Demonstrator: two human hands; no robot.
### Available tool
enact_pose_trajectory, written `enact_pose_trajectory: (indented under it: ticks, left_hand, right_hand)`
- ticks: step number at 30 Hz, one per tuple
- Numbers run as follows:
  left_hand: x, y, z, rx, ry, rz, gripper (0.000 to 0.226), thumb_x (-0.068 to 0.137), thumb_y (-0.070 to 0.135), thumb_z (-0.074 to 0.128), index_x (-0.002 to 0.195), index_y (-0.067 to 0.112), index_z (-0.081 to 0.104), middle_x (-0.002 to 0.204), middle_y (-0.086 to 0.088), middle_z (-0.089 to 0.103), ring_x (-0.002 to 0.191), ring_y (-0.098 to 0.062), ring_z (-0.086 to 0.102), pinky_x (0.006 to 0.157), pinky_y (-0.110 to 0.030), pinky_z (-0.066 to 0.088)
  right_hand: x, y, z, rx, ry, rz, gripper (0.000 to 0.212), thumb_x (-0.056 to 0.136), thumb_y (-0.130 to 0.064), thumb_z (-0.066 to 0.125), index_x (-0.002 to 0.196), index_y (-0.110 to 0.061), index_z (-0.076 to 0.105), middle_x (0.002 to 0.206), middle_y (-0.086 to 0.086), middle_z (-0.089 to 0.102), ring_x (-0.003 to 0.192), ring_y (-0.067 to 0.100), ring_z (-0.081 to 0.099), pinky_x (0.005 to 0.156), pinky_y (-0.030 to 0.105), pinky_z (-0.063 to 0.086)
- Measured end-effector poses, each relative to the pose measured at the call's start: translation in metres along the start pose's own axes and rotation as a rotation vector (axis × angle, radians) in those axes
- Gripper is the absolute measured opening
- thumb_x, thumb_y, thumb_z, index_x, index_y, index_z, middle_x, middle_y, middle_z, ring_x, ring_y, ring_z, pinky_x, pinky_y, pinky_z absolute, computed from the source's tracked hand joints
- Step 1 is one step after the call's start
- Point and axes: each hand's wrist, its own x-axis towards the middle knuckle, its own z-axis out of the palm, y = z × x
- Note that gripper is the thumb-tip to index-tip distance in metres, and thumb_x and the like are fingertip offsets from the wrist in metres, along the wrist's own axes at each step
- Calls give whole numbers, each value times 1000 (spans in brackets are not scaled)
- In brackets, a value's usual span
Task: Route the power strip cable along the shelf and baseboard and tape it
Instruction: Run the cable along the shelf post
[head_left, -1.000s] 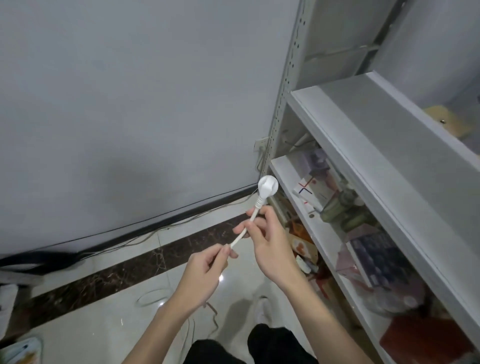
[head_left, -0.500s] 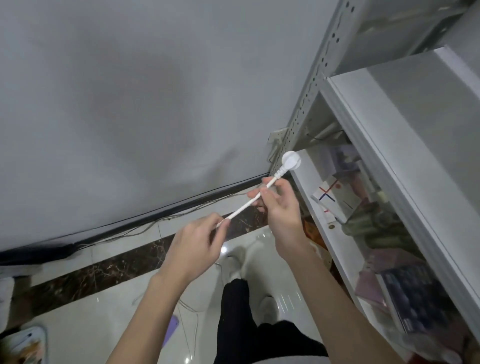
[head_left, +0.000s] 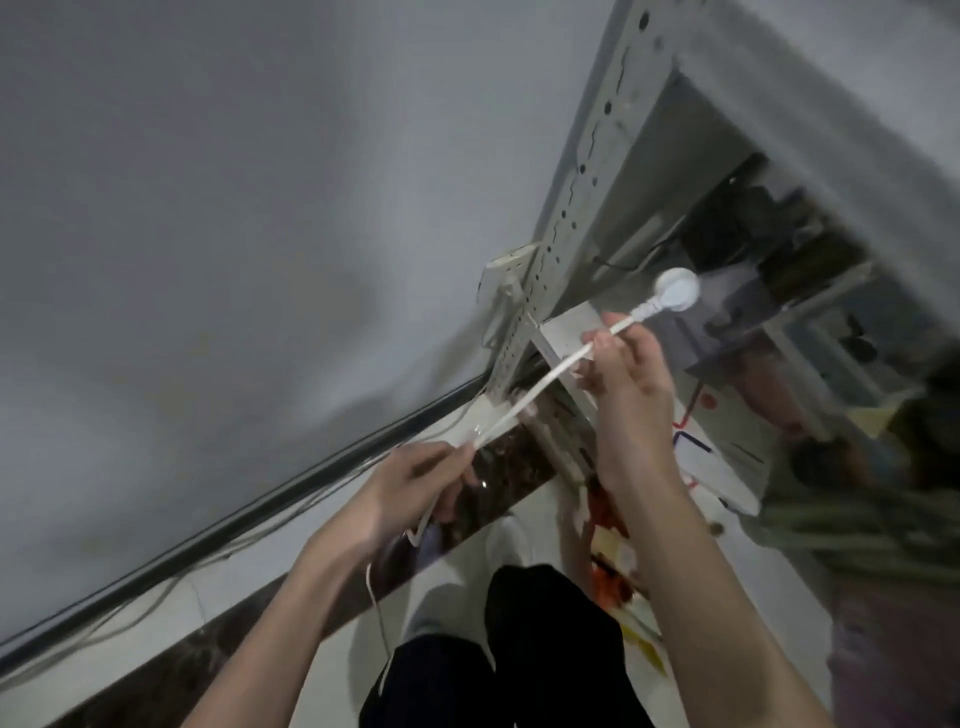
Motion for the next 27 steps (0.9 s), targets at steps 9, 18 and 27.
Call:
enact_pose_trajectory:
  ticks: [9, 18, 27]
  left_hand:
    - [191, -176, 6, 890, 30, 448, 54, 103, 56, 34, 82, 20, 68, 74, 6, 69, 69, -13, 63, 67, -31, 49]
    - [253, -216, 13, 361, 75, 530, 30, 102, 49, 44, 111, 37, 70, 63, -1, 57, 51, -22, 52, 50, -40, 42]
    - [281, -212, 27, -59, 334, 440, 11, 98, 17, 62, 94, 26, 67, 72, -6, 62, 61, -10, 57, 58, -23, 48]
  right_hand:
    - [160, 157, 26, -305, 185, -330, 19, 101, -23, 58, 118, -22, 67, 100, -3, 66, 84, 0, 64, 81, 28, 57]
    - [223, 165, 29, -592, 248, -443, 17, 94, -27, 64, 82, -19, 73, 67, -6, 68, 70, 18, 66, 71, 38, 55]
    - [248, 146, 46, -863, 272, -305, 28, 102, -19, 46, 105, -16, 74, 100, 7, 68, 87, 25, 59, 75, 30, 42]
